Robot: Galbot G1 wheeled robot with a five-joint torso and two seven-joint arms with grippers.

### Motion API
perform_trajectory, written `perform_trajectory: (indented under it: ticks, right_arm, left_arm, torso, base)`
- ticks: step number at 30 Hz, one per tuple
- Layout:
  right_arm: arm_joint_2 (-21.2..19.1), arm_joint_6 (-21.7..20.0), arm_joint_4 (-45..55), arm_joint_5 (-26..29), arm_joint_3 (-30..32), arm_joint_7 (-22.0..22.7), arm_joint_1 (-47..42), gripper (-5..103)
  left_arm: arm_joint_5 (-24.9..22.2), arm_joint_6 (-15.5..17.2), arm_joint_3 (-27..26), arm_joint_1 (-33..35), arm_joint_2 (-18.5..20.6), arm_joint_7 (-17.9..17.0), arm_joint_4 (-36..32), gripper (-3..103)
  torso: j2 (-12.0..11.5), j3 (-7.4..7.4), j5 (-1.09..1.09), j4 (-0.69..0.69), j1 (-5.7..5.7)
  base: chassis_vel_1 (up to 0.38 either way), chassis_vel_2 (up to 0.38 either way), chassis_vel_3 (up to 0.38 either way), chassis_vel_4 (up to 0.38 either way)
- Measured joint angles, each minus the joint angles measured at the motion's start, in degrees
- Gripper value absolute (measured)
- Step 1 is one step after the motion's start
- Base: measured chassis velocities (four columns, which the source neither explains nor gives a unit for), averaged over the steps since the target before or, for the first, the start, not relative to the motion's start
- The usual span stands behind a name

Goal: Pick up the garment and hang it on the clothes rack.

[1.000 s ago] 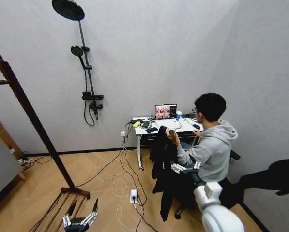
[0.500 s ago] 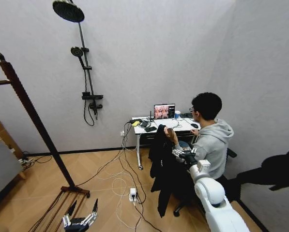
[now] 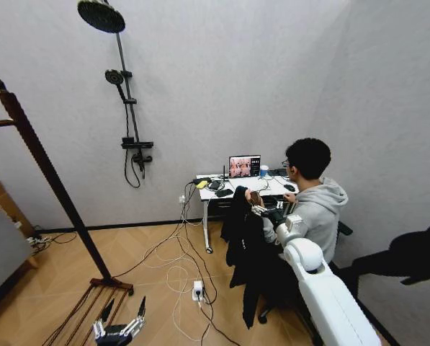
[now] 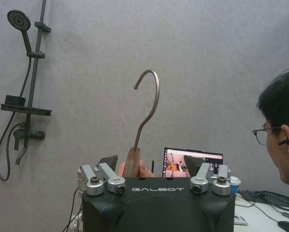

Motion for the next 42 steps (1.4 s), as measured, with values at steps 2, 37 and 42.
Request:
perform_trajectory:
  ticks: [2,37,42]
  right_arm:
    - [-0.12,-0.20,-0.34,0.59,-0.26,-0.03,0.32,76]
    - [-0.21,-1.38,7.28,1.94,-0.39,0.50,-6.41,10]
    - [-0.17,-1.44,8.52,2.03,-0.35,0.52,-7.18,10]
  left_arm:
    - [0.00,0.00,0.00,0.00,0.00,0.00,0.00,100]
    - [0.00,0.00,0.00,0.00,0.00,0.00,0.00,100]
    - [0.00,0.00,0.00,0.00,0.00,0.00,0.00,100]
  torso:
    - [0.00,0.00,0.00,0.00,0.00]
    - [0.01,0.00,0.00,-0.01,-0.01]
    - [0.01,0.00,0.00,0.01,-0.01]
  base:
    - [0.000,0.000,0.000,0.000]
    - [0.005,0.006,0.006,0.005]
    - [0.057,0.067,0.062,0.056]
